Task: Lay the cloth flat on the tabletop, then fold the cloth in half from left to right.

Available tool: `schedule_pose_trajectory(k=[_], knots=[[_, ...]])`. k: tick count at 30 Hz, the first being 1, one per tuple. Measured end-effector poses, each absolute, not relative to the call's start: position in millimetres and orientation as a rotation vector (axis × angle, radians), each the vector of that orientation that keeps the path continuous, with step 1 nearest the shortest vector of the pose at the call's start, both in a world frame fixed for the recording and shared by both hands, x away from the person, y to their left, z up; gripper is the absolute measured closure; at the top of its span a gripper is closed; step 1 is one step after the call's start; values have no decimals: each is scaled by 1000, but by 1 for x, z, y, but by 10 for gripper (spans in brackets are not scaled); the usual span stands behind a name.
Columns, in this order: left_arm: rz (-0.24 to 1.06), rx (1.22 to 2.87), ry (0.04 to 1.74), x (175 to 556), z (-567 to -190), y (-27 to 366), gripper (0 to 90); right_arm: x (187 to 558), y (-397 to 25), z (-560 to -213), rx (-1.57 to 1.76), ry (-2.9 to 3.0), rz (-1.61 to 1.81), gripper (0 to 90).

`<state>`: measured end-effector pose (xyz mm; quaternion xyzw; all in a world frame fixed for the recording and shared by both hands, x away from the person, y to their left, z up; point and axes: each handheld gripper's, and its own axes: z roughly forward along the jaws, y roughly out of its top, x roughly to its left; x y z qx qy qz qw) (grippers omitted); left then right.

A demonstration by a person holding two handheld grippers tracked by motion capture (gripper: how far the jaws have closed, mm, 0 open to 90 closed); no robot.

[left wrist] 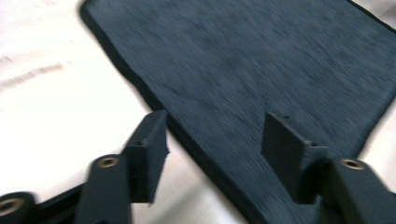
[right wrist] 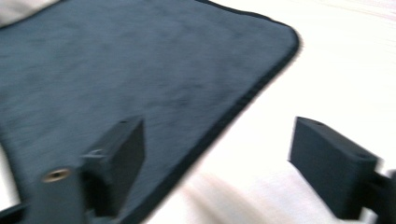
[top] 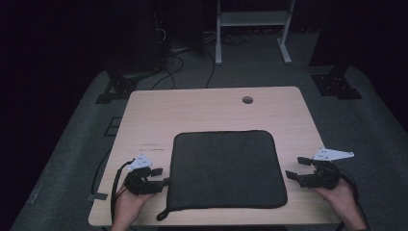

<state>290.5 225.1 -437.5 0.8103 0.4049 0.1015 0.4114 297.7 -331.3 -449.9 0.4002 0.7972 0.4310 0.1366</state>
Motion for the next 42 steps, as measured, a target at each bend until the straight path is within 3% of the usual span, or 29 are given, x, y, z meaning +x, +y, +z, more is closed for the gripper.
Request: schedule_pose_trajectory(k=[11,15,36,40,42], knots=[[406,2074,1045,325,-448,220,206,339,-333,-469,1282,2221,1018,106],[424,2069,1052,334,-452,218,200,352,-338,-476,1348,2172,961,96],[448,2127,1113,349,-472,210,213,363,-345,-487,1404,2125,929,82],[468,2130,1112,348,-475,209,265,363,-345,-487,1404,2126,930,82],[472,2127,1100,347,-474,209,346,363,-345,-487,1404,2127,930,82]])
